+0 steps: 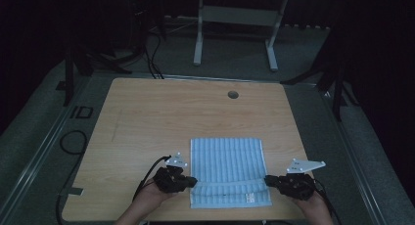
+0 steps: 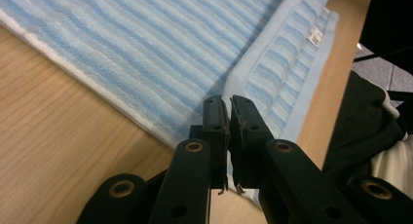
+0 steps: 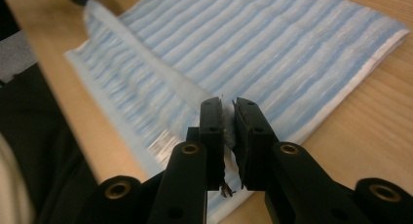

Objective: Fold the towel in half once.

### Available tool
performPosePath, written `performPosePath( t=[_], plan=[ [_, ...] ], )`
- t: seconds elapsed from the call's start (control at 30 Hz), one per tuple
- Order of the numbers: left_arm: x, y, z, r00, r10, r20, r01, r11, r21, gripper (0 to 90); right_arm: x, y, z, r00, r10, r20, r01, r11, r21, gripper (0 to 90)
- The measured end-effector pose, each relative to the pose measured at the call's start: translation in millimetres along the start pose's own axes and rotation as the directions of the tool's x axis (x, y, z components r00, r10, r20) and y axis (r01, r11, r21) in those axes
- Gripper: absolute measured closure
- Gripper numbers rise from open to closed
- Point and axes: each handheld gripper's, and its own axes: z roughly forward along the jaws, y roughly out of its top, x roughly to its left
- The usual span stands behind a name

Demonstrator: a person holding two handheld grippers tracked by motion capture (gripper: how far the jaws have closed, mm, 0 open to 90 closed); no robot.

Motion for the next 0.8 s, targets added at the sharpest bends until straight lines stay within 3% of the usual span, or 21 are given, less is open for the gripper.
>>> performPosePath(
  t=[0.13,0.17,0.27,0.33,0.4,0.43,0.47,0.57,0.67,0.73,0.8],
  plan=[
    [-9.4,-6.6,-3.7,0.9991,0.034,0.025,-0.034,0.9994,0.006,85.0,11.8,-14.2,-12.9,0.9997,0.001,-0.024,-0.001,1.000,0.010,81.3],
    [-12.1,-8.5,-4.6,0.9988,0.047,0.009,-0.048,0.9988,0.009,85.0,13.9,-19.6,-15.3,0.9996,0.006,-0.028,-0.006,1.000,0.008,80.8],
    [-17.0,-14.1,-3.3,0.9974,0.059,0.042,-0.060,0.9977,0.032,84.9,15.6,-38.1,-18.3,0.9978,0.054,-0.038,-0.053,0.998,0.028,76.0],
    [-18.6,-17.9,-0.2,0.9918,0.079,0.101,-0.086,0.9937,0.071,84.5,15.6,-51.0,-18.3,0.9947,0.092,-0.046,-0.090,0.995,0.048,74.3],
    [-21.7,-21.3,3.2,0.9906,0.089,0.104,-0.100,0.9895,0.105,78.9,16.0,-61.7,-18.8,0.9920,0.118,-0.044,-0.115,0.991,0.066,71.3],
    [-23.3,-22.3,4.5,0.9866,0.095,0.133,-0.111,0.9858,0.125,78.2,16.5,-65.7,-20.4,0.9905,0.129,-0.048,-0.126,0.990,0.065,70.9],
    [-26.1,-23.1,4.6,0.9835,0.110,0.143,-0.128,0.9840,0.124,73.4,17.0,-68.6,-22.3,0.9892,0.138,-0.048,-0.135,0.989,0.060,69.5],
    [-29.5,-20.3,3.7,0.9817,0.106,0.158,-0.126,0.9847,0.121,60.4,17.3,-70.1,-29.9,0.9888,0.145,-0.036,-0.144,0.989,0.031,67.8],
    [-28.6,-15.9,4.5,0.9871,0.105,0.121,-0.119,0.9858,0.118,45.9,14.7,-64.0,-33.6,0.9909,0.134,-0.016,-0.133,0.991,0.019,64.7],
    [-25.3,-13.3,5.7,0.9898,0.094,0.107,-0.106,0.9882,0.111,45.7,10.8,-58.1,-32.6,0.9915,0.130,-0.001,-0.130,0.991,0.012,61.8],
    [-22.1,-10.9,6.7,0.9935,0.097,0.058,-0.103,0.9882,0.113,42.9,6.6,-51.7,-29.0,0.9935,0.114,0.008,-0.114,0.993,0.007,58.9]
  ],
)
